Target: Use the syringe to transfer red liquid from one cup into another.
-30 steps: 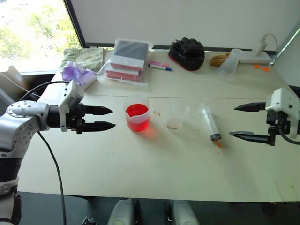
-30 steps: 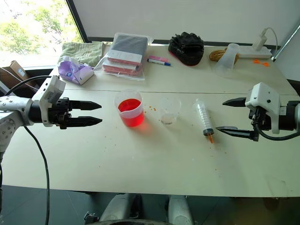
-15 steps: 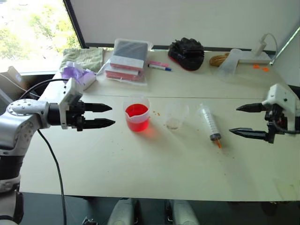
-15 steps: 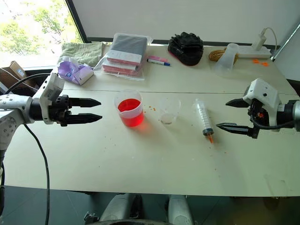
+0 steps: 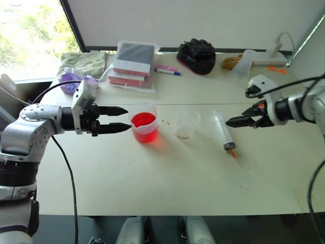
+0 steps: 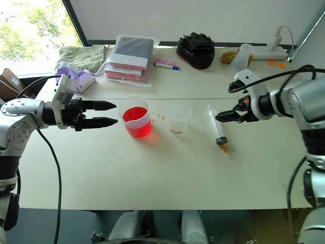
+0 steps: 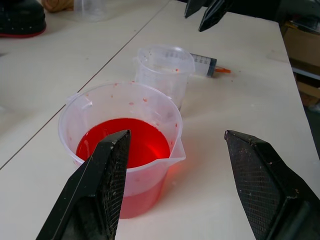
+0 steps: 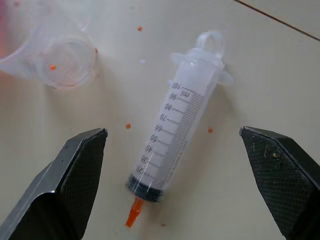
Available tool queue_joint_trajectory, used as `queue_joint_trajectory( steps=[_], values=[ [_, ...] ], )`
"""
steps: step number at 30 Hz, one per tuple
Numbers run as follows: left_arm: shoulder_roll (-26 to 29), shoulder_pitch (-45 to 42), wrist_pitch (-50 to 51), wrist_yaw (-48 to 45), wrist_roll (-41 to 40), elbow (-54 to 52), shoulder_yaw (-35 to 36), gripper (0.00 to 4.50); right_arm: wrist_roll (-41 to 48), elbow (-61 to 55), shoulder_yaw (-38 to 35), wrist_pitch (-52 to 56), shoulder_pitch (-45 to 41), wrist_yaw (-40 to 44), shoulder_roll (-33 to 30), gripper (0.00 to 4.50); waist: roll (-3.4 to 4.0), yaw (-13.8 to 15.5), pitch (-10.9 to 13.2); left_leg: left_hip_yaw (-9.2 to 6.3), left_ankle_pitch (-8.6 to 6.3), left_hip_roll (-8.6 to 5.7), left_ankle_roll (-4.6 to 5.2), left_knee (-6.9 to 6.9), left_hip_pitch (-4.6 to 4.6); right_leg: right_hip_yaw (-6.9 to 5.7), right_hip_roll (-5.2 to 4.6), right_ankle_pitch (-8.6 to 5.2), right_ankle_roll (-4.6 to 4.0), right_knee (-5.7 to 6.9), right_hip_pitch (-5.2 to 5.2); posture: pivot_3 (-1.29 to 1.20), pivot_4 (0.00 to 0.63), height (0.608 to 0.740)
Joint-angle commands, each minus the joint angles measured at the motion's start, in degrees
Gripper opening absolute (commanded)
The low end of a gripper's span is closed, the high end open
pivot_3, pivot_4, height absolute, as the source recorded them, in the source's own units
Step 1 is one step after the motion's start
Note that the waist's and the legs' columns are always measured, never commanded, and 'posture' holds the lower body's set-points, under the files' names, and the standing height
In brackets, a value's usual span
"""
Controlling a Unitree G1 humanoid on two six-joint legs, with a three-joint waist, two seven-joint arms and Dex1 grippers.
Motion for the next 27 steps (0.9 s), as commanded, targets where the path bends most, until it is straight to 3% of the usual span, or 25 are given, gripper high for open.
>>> queue_joint_trajectory(
  steps=[1,10,26,27],
  values=[
    [0.4,0.5,-0.9,0.7,-0.1,-1.7,2.0,3.13,-3.3,7.7,6.6,2.4,-6.3,-3.0,1.5,4.45,0.0,0.4,0.0,0.0,0.03,0.0,-0.05,0.0,-0.07,-0.01,0.01,0.01,0.01,0.04,-0.09,0.0,0.15,0.74],
    [0.9,2.0,0.9,2.9,-1.5,-4.4,3.7,3.13,-6.3,17.1,12.4,1.6,-10.8,-5.1,8.2,4.45,0.0,0.2,0.0,0.0,0.01,-0.11,0.16,0.03,-0.16,-0.08,-0.02,0.04,0.07,0.08,-0.09,0.0,0.15,0.74],
    [1.3,4.1,2.8,5.3,-2.4,-8.1,5.2,3.13,-11.9,29.3,6.8,0.9,-11.4,-15.3,20.2,4.45,-0.01,0.1,0.0,0.01,-0.01,-0.13,0.38,0.2,-0.11,-0.1,0.04,0.04,0.08,0.7,-0.12,0.0,0.15,0.74],
    [1.4,4.2,2.8,5.5,-2.5,-8.3,5.2,3.13,-12.2,30.0,6.4,0.9,-11.5,-15.7,20.6,4.22,-0.01,0.1,0.0,0.0,0.02,-0.13,0.34,0.2,-0.11,-0.11,0.06,0.04,0.08,0.7,-0.12,0.0,0.15,0.74]
  ],
)
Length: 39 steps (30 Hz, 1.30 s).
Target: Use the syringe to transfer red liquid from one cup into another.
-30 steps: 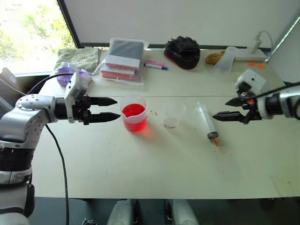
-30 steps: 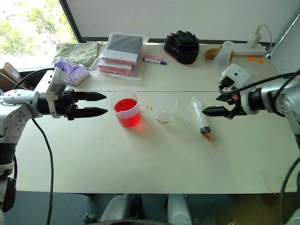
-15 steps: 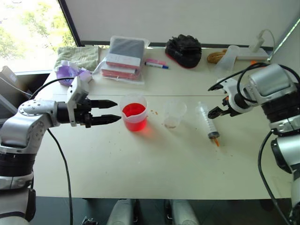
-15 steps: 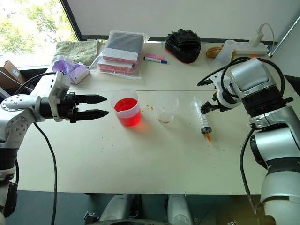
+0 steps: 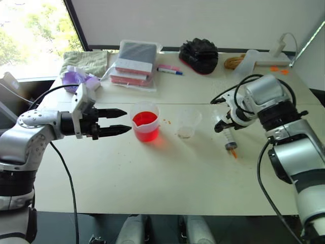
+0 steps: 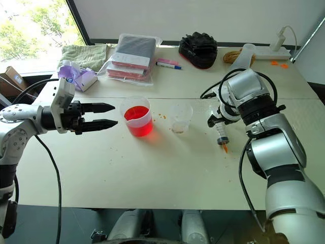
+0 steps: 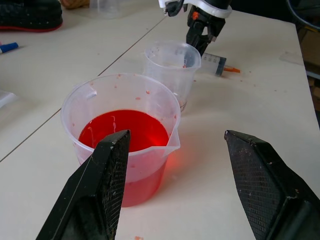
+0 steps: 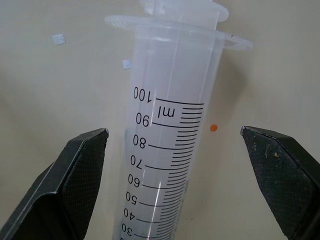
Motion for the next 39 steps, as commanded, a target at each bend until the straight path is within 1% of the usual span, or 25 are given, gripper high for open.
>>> queue_joint_trajectory(
  steps=[1,3,6,7,10,14,16,19,20,22,23,25,27,29,31,34,37,39],
  values=[
    [1.0,-0.1,0.0,0.7,-0.8,-2.3,2.2,3.13,-1.5,1.7,-2.9,-0.3,-2.0,-1.7,0.7,3.94,0.0,0.0,0.0,0.0,0.02,0.0,-0.04,0.0,0.0,0.0,0.01,0.0,0.0,0.0,0.0,0.0,0.15,0.74],
    [1.1,-0.1,-0.2,1.0,-0.7,-2.4,2.2,3.13,-1.5,2.2,-3.7,-0.5,-2.1,-2.0,1.3,3.17,0.0,0.0,0.0,0.0,0.04,0.0,-0.06,0.0,0.0,0.0,0.01,0.0,0.0,0.01,0.0,0.0,0.15,0.74],
    [1.1,-0.7,-0.3,1.6,-0.5,-1.8,2.3,3.13,-1.4,2.7,-4.8,-0.3,-2.4,-2.4,2.1,1.63,0.0,-0.1,0.0,-0.01,0.04,0.0,-0.06,0.0,0.0,0.0,0.02,0.0,0.0,0.03,0.01,0.0,0.15,0.74],
    [1.1,-0.9,-0.3,1.7,-0.6,-1.6,2.4,3.13,-1.5,2.7,-5.1,-0.3,-2.5,-2.4,2.3,1.41,0.0,-0.1,0.0,-0.01,0.04,0.0,-0.06,0.0,0.0,0.0,0.04,0.0,0.0,0.03,0.01,0.0,0.15,0.74],
    [1.3,-1.5,0.0,1.9,-0.9,-1.4,2.6,3.13,-1.4,2.4,-6.0,-0.1,-2.5,-2.6,2.6,1.41,0.0,-0.2,0.0,-0.02,0.03,0.01,-0.06,0.0,0.0,0.0,0.06,0.0,0.0,0.03,0.01,0.0,0.15,0.74],
    [1.6,-1.9,0.5,2.5,-1.7,-1.1,4.1,3.13,-0.8,-2.9,-7.6,-0.1,-2.1,-2.4,0.8,1.41,0.0,-0.2,0.0,-0.02,0.03,0.02,-0.05,0.0,0.0,0.01,0.08,0.0,0.0,0.03,0.0,0.0,0.15,0.74],
    [1.3,-3.1,1.6,3.4,-2.8,0.0,5.3,3.13,-1.5,-10.0,-10.1,-5.1,-1.5,-3.0,-1.6,1.41,0.0,-0.1,0.0,-0.03,0.03,0.03,-0.04,0.0,-0.01,0.01,0.08,0.0,0.0,0.04,-0.01,0.0,0.15,0.74],
    [1.2,-5.0,2.7,3.5,-4.1,1.7,6.2,3.13,-1.2,-20.2,-16.1,-12.6,0.1,-4.2,-2.0,1.41,0.0,0.0,0.0,-0.04,-0.03,0.02,0.05,0.01,-0.03,0.0,0.09,0.0,0.01,0.03,-0.03,0.0,0.15,0.74],
    [0.9,-6.6,3.3,3.7,-4.5,2.5,6.2,3.13,-0.5,-23.7,-19.6,-17.5,0.6,-5.0,-0.9,1.41,-0.02,0.0,0.0,-0.04,-0.03,0.02,0.05,0.01,-0.01,0.0,0.1,0.0,0.02,0.03,-0.01,0.0,0.15,0.74],
    [0.5,-10.7,4.2,4.2,-4.9,5.0,5.9,3.13,0.1,-29.5,-23.0,-26.8,1.1,-5.7,1.4,1.41,-0.04,0.1,0.0,-0.07,-0.02,0.03,0.04,0.03,-0.02,0.0,0.14,0.01,0.03,0.03,0.0,0.0,0.15,0.74],
    [0.5,-12.0,4.4,4.2,-4.9,5.9,5.9,3.13,0.4,-31.2,-23.7,-29.2,1.3,-5.6,2.5,1.41,-0.04,0.0,0.0,-0.08,-0.02,0.05,0.04,0.1,-0.03,-0.01,0.17,0.01,0.04,0.04,0.0,0.0,0.15,0.74],
    [0.6,-14.8,4.8,4.2,-4.8,7.9,6.1,3.13,3.3,-37.7,-26.0,-37.5,3.7,-4.0,7.2,1.41,-0.04,-0.3,0.0,-0.07,-0.01,0.12,0.02,0.21,-0.02,0.0,0.24,0.01,0.04,0.13,0.02,0.0,0.15,0.74],
    [1.2,-15.8,5.0,3.8,-5.0,9.0,6.6,3.13,5.4,-42.8,-27.1,-41.7,6.0,-3.1,10.6,1.41,-0.04,-0.4,0.0,-0.08,0.04,0.23,-0.09,0.29,-0.01,0.01,0.46,0.01,0.04,0.14,0.06,0.0,0.15,0.74],
    [1.9,-19.5,6.4,4.3,-5.1,10.0,6.5,3.13,8.5,-45.9,-27.4,-47.9,9.6,-1.9,16.3,1.41,-0.09,-0.3,0.0,-0.08,0.06,0.28,-0.14,0.34,-0.01,0.04,0.5,0.01,0.05,0.17,0.06,0.0,0.15,0.74],
    [3.2,-23.0,7.3,3.8,-4.9,11.6,6.3,3.13,12.6,-46.7,-28.1,-52.3,12.6,0.4,21.6,1.41,-0.14,-0.2,0.0,-0.15,0.06,0.32,-0.13,0.48,-0.05,0.03,0.57,0.01,0.04,0.2,0.1,0.0,0.15,0.74],
    [4.6,-26.7,8.3,3.4,-4.3,14.2,6.3,3.13,14.4,-45.8,-27.5,-58.2,14.5,2.2,26.7,1.41,-0.23,0.0,0.1,-0.18,0.0,0.29,-0.02,0.59,-0.05,0.03,0.58,0.04,0.09,0.2,0.17,0.0,0.15,0.74],
    [6.5,-28.9,8.9,2.6,-4.1,15.9,6.2,3.13,12.8,-42.6,-23.6,-64.3,16.5,3.8,30.8,1.41,-0.24,0.0,0.1,-0.19,0.02,0.25,-0.06,0.63,-0.03,0.02,0.54,0.04,0.09,0.19,0.21,0.0,0.15,0.74],
    [7.1,-28.8,9.5,2.6,-4.1,15.7,6.3,3.13,11.4,-40.0,-21.2,-68.0,18.8,4.7,33.0,1.41,-0.28,-0.2,0.0,-0.19,0.04,0.26,-0.09,0.62,0.02,0.03,0.56,0.04,0.09,0.19,0.25,0.0,0.15,0.74]
  ],
)
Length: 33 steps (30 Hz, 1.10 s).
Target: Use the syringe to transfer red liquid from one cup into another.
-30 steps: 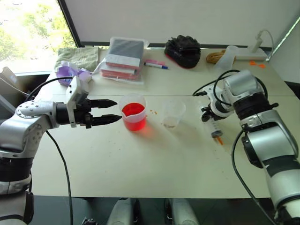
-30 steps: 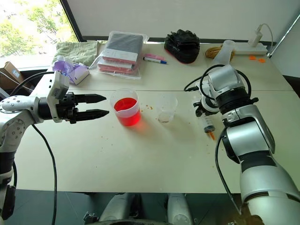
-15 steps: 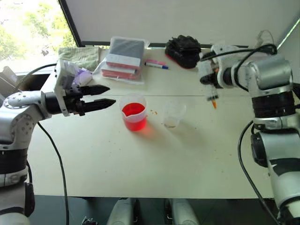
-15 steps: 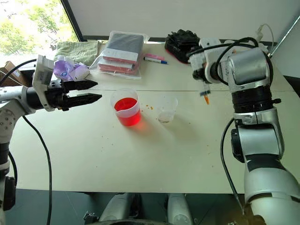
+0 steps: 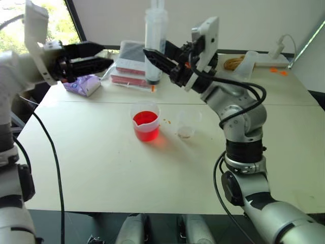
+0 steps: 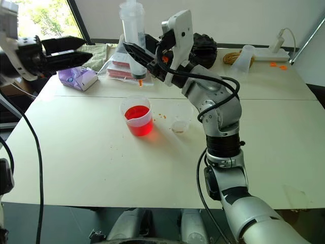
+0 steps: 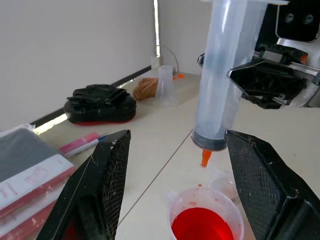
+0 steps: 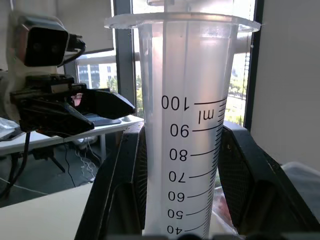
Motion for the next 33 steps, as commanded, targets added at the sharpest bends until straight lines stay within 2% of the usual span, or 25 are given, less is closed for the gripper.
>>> queue_joint_trajectory(
  steps=[1,8,15,21,25,33],
  values=[
    [1.3,-1.2,1.0,-0.3,-0.4,-0.7,1.1,3.13,-1.6,3.4,3.8,-6.6,3.1,1.7,3.1,1.41,-0.01,-0.1,0.0,-0.01,0.0,0.01,-0.01,-0.01,0.02,0.0,0.02,0.0,0.0,0.01,0.02,0.0,0.15,0.74],
    [0.5,0.3,3.3,-0.1,-1.5,-3.9,1.1,3.13,-8.3,11.3,9.8,-17.4,10.0,1.4,6.4,1.41,-0.03,-0.1,0.0,-0.02,0.09,0.01,-0.15,0.03,-0.01,0.01,-0.01,0.0,0.0,0.02,0.01,0.0,0.15,0.74],
    [-1.0,-1.2,4.2,-0.2,-1.7,-4.5,-0.2,3.13,-12.3,17.6,10.5,-25.3,11.4,-0.5,7.6,1.41,-0.03,-0.1,0.0,-0.02,0.09,0.02,-0.17,0.03,0.0,0.02,0.0,0.0,0.0,0.03,0.0,0.0,0.15,0.74],
    [-4.0,-0.9,5.0,0.9,-2.4,-5.0,-1.3,3.13,-14.8,19.0,10.9,-27.8,13.3,-1.7,7.1,1.41,-0.03,-0.1,0.0,-0.02,0.1,0.01,-0.19,0.03,0.0,0.03,-0.02,0.0,0.0,0.03,0.0,0.0,0.15,0.74],
    [-4.9,2.3,4.8,0.7,-2.0,-6.9,-1.8,3.13,-16.6,19.0,11.6,-28.3,14.8,-2.2,6.6,1.41,-0.03,-0.3,0.0,-0.02,0.1,0.02,-0.19,0.03,0.01,0.05,-0.01,0.0,0.0,0.06,0.0,0.0,0.15,0.74],
    [-3.6,6.8,6.6,0.1,-2.3,-11.3,-1.6,3.13,-16.8,17.5,11.4,-27.7,16.1,-2.3,5.9,1.41,-0.03,-0.3,0.0,-0.02,0.11,0.06,-0.22,0.03,0.03,0.09,-0.06,0.0,0.0,0.05,-0.01,0.0,0.15,0.74]
  ],
)
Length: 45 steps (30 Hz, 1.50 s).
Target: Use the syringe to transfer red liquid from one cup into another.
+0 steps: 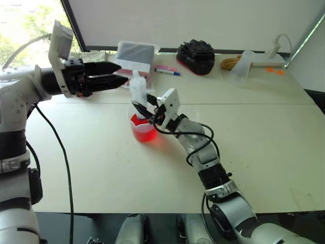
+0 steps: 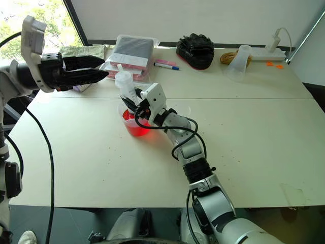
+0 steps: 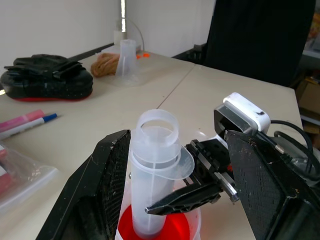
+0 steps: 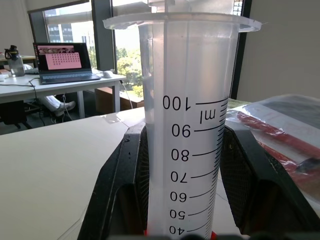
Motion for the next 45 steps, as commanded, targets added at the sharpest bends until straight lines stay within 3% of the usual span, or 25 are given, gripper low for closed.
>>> queue_joint_trajectory(
  steps=[1,17,27,30,36,45],
  values=[
    [1.4,1.3,0.1,0.4,-0.1,-2.9,0.2,3.13,-0.1,-2.3,-0.1,-0.2,-0.1,-0.2,0.0,1.41,0.0,0.1,0.0,0.0,0.0,0.0,0.0,0.0,0.01,0.0,-0.01,0.0,0.0,0.0,0.0,0.0,0.15,0.74],
    [-5.8,1.3,0.0,6.6,-0.7,-5.6,-1.2,3.13,-1.3,-3.2,0.6,0.9,-0.1,0.1,-0.9,1.41,0.0,0.1,0.0,-0.01,0.0,-0.02,0.0,0.01,0.0,0.0,-0.05,0.0,0.0,-0.04,0.0,0.0,0.15,0.74],
    [-9.6,1.1,-3.5,6.9,2.3,-0.3,-3.6,3.13,-1.9,-3.1,1.0,1.5,-0.3,-0.4,-1.0,1.41,0.0,0.2,0.0,0.0,0.0,-0.02,0.0,0.02,0.0,0.0,-0.04,0.0,0.0,-0.04,0.0,0.0,0.15,0.74],
    [-10.2,0.9,-4.2,6.7,2.9,0.7,-4.0,2.28,-1.9,-3.4,1.1,1.8,-0.2,-0.4,-1.1,1.41,0.0,0.2,0.0,0.0,0.0,-0.02,0.0,0.02,0.0,0.0,-0.05,0.0,0.0,-0.04,0.0,0.0,0.15,0.74],
    [-12.0,1.3,-5.5,7.1,3.6,1.6,-4.5,0.01,-1.7,-4.6,1.1,2.7,0.1,-0.1,-1.5,1.41,-0.01,0.2,0.0,0.0,0.0,-0.02,0.01,0.02,0.01,0.0,-0.05,0.0,0.0,-0.04,0.0,0.0,0.15,0.74],
    [-12.5,-0.1,-5.4,6.4,3.6,2.2,-4.4,0.01,-1.8,-5.5,1.2,3.9,0.8,0.1,-2.0,1.41,-0.01,0.2,0.0,0.0,-0.01,-0.02,0.01,0.02,0.01,0.0,-0.05,0.0,0.0,-0.05,0.0,0.0,0.15,0.74]
  ],
)
